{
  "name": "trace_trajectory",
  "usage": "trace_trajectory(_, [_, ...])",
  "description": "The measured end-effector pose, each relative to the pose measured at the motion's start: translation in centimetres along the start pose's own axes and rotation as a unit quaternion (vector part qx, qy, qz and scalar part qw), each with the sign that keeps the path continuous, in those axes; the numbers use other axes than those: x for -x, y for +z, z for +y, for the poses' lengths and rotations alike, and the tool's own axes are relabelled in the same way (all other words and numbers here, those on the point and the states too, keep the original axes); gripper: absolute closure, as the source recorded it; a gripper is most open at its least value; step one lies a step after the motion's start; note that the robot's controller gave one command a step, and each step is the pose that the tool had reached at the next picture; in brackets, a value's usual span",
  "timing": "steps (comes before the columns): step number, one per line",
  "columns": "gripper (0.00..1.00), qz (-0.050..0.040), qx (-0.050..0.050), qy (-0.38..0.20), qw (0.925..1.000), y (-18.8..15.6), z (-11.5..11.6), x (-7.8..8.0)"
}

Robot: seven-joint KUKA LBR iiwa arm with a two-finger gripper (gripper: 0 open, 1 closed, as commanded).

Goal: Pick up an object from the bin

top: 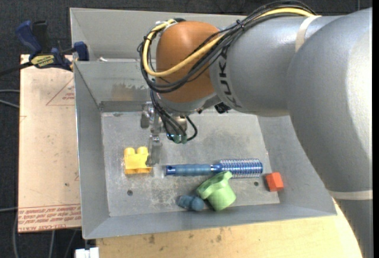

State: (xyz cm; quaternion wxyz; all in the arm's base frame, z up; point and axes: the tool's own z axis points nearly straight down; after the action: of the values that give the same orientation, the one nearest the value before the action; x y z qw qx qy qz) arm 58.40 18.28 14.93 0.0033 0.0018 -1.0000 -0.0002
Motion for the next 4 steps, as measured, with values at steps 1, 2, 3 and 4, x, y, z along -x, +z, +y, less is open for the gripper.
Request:
trace_trajectory(1, [0.00, 0.0004, 0.000, 0.008, 1.0000, 8.4, -0.1, -2.4])
trace_trajectory(2, [0.00, -0.0029, 0.000, -0.116, 0.9932, 8.0, 3.1, -4.4])
trace_trajectory(3, [0.00, -0.0071, 0.000, -0.190, 0.9817, 1.5, 2.2, -1.2])
trace_trajectory(4, [0.00, -0.0061, 0.002, -0.148, 0.9889, 8.0, 6.4, 2.7])
